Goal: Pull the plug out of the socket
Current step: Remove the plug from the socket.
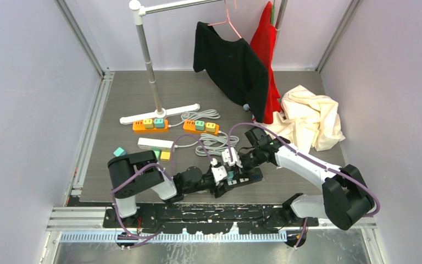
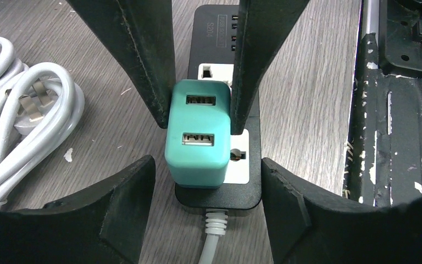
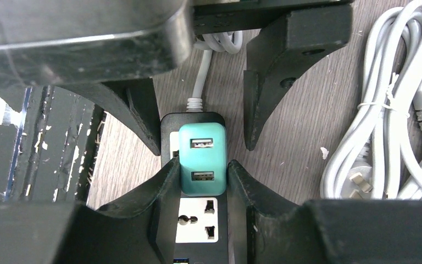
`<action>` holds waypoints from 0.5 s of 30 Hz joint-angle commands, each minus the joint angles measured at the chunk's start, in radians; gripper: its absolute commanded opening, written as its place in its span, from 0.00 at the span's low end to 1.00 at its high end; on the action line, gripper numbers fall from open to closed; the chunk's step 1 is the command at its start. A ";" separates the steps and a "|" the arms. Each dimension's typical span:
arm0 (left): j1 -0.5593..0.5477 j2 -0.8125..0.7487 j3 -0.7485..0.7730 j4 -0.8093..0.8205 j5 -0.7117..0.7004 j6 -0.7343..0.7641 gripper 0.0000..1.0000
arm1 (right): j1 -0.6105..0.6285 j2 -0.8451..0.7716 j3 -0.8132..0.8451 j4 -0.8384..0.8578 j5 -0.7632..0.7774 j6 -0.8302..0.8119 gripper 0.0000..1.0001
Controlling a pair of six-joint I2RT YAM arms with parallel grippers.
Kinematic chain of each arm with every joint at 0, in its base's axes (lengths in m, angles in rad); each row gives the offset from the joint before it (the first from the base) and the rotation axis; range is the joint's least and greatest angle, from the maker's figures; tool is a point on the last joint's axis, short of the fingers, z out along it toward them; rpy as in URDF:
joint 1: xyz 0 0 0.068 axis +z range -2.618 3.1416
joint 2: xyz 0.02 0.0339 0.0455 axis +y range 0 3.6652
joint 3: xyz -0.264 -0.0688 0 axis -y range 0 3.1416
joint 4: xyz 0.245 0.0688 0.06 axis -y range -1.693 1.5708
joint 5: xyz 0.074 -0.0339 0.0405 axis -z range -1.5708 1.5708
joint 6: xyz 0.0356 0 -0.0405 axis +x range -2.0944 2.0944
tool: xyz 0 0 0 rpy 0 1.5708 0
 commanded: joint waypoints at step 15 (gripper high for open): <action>-0.004 0.045 -0.016 0.061 -0.031 0.021 0.75 | -0.018 -0.024 0.032 -0.114 -0.022 -0.111 0.17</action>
